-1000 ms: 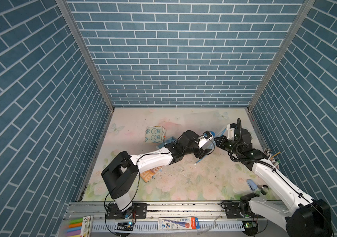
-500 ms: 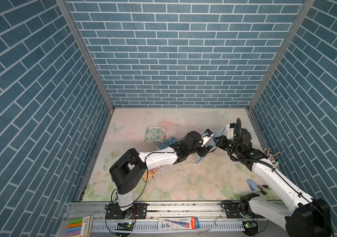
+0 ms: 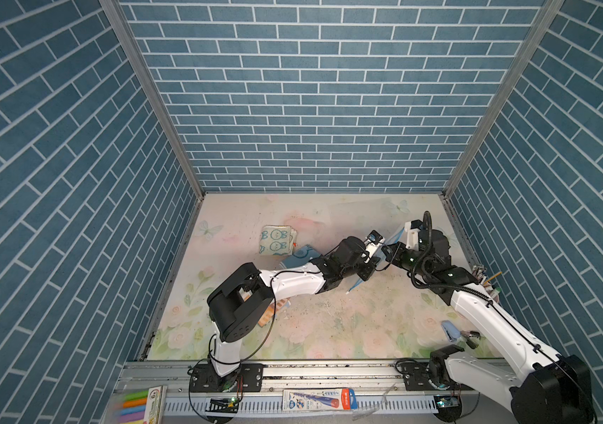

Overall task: Place the folded towel into the vacuum bag
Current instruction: Open the vacuum bag at the center of the board.

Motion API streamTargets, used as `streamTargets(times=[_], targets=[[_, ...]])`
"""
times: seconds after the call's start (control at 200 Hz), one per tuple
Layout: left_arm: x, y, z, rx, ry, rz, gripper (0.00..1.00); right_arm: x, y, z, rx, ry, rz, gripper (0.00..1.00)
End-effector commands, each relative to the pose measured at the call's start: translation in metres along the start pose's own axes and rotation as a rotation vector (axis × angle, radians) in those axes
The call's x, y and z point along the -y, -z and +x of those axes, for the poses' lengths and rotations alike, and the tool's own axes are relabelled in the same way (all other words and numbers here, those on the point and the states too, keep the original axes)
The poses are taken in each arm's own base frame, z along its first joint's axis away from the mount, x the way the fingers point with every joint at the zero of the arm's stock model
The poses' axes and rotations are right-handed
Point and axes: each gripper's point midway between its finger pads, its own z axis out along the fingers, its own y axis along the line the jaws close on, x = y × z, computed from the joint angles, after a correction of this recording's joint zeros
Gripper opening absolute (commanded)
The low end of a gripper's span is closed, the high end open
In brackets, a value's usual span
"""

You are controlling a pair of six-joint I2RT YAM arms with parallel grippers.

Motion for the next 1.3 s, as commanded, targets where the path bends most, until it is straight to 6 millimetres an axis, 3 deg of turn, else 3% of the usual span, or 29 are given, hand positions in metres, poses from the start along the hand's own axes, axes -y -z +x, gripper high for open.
streamTargets(times=[0.0,0.12,0.315,0.355,0.42,0.47,0.79,0.955,1.295], targets=[[-0.006,-0.003,-0.009,0.027,0.029,-0.034,0.17,-0.006,0.007,-0.007,0.030,0.035,-0.017,0.00],[-0.005,0.000,-0.012,0.039,0.043,-0.027,0.00,0.005,0.011,-0.007,0.043,0.009,0.047,0.00],[-0.004,0.008,-0.018,0.056,0.064,-0.022,0.00,0.021,0.021,-0.010,0.091,-0.036,0.130,0.00],[-0.004,0.009,-0.021,0.062,0.063,-0.022,0.00,0.026,0.026,-0.014,0.121,-0.043,0.157,0.07],[-0.005,0.011,-0.023,0.065,0.069,-0.030,0.00,0.025,0.031,-0.017,0.142,-0.044,0.159,0.26],[-0.006,0.012,-0.024,0.067,0.074,-0.034,0.00,0.025,0.036,-0.019,0.157,-0.046,0.161,0.34],[-0.012,0.020,-0.052,0.098,0.097,-0.058,0.00,0.023,0.057,-0.024,0.190,-0.043,0.191,0.48],[-0.012,0.029,-0.070,0.120,0.050,-0.067,0.00,0.017,0.058,-0.024,0.168,-0.021,0.172,0.64],[-0.004,0.038,-0.077,0.086,-0.008,-0.012,0.00,-0.032,0.059,-0.062,0.228,0.011,0.028,0.67]])
